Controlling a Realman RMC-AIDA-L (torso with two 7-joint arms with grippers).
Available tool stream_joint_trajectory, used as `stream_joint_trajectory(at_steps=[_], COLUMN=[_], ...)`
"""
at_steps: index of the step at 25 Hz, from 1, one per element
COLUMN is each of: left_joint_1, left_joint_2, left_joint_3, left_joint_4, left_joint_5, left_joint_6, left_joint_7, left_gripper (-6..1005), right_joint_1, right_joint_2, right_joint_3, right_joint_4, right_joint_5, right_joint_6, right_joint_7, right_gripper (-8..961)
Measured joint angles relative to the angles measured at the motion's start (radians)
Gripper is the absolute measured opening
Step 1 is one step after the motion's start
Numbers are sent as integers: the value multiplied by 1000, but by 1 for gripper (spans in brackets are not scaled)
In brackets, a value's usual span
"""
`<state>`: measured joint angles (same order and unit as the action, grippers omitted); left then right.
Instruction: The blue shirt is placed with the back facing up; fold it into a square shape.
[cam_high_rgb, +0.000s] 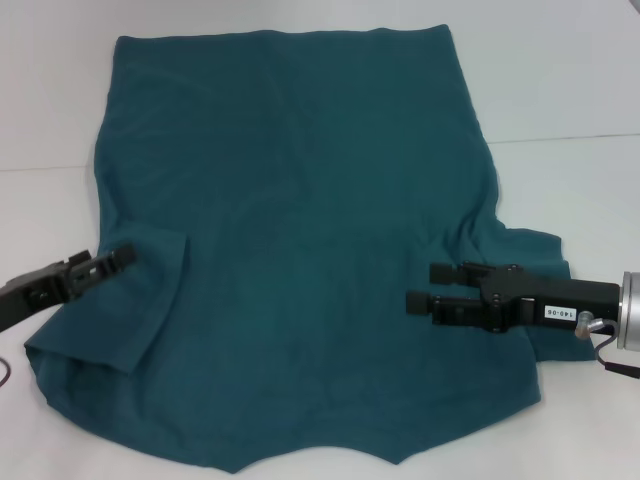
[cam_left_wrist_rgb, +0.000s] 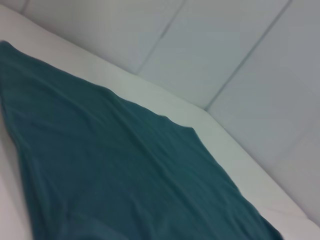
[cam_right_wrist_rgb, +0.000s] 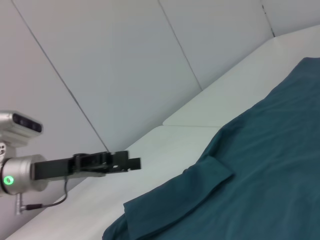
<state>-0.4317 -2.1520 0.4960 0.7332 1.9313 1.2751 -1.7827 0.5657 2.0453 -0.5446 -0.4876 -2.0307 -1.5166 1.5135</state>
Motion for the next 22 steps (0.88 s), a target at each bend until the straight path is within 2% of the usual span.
stream_joint_trajectory(at_steps=[4, 7, 22], left_joint_1=[22, 25, 19], left_joint_2=[4, 7, 12], left_joint_3=[-4, -7, -8], left_joint_4=[35, 40, 54], left_joint_5=[46, 89, 280], left_joint_6=[102, 149, 134], left_joint_7=[-49, -87, -198], left_gripper=[902, 897, 893], right_joint_1=[1, 2, 10], right_joint_2=[-6, -9, -15], right_joint_3=[0, 0, -3], right_joint_4=[-2, -2, -14], right_joint_5=[1, 1, 1], right_joint_6=[-2, -3, -5], right_joint_7=[7, 11, 34], right_gripper=[911, 911, 912])
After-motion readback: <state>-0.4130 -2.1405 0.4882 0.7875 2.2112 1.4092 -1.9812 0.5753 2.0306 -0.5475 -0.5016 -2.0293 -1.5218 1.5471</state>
